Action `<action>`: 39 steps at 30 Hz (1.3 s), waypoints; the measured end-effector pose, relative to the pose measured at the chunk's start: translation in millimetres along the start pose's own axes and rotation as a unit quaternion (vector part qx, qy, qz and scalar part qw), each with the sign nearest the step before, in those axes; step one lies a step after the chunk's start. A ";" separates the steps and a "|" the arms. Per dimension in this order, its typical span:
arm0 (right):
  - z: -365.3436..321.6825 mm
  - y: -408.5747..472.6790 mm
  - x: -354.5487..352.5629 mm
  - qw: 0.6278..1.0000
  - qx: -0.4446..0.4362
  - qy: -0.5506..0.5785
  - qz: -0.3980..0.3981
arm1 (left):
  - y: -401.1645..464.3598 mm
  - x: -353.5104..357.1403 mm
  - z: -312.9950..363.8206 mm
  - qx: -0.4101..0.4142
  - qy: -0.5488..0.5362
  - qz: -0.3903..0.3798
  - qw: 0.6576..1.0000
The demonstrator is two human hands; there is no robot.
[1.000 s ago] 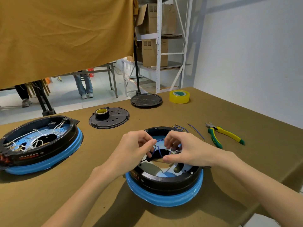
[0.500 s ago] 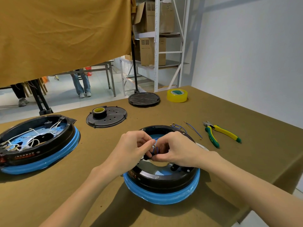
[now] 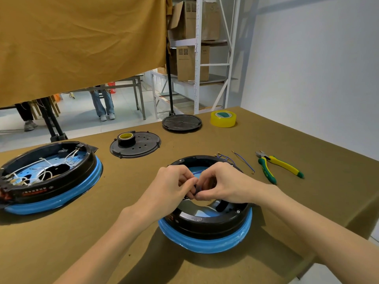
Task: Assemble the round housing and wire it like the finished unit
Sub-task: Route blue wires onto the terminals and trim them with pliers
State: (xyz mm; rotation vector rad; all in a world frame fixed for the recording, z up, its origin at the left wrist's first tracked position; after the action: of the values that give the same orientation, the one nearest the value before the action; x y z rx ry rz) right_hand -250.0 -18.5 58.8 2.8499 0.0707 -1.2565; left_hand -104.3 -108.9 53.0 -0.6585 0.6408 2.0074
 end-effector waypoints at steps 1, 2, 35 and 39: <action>0.7 -3.1 -4.7 1.000 0.003 -0.010 0.004 | 0.3 0.6 -0.4 -0.002 0.002 -0.002 1.000; 2.3 -6.1 -11.0 1.000 0.012 -0.021 0.008 | 0.5 1.0 -0.8 -0.005 0.004 -0.002 1.000; 4.8 15.1 -29.4 0.982 0.027 -0.097 0.159 | 5.4 -44.1 -16.6 0.008 0.019 0.168 0.986; -11.9 42.3 -0.4 0.987 0.001 -0.135 0.089 | 10.1 -26.0 -53.6 -0.057 -0.115 0.167 0.978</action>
State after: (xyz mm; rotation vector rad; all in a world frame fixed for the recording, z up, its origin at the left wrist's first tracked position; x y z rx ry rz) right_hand -239.3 -60.2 67.4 2.5880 -0.1851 -1.5834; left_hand -90.6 -164.3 33.3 -0.3933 0.5263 2.4033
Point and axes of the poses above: each hand's wrist, its own y-axis towards the middle knuckle, its own x-axis out of the palm, z = x × y, the point moved 4 cm from there along y, towards the middle knuckle, and after that the axes turned 7 degrees about -z, right-handed, at the moved point
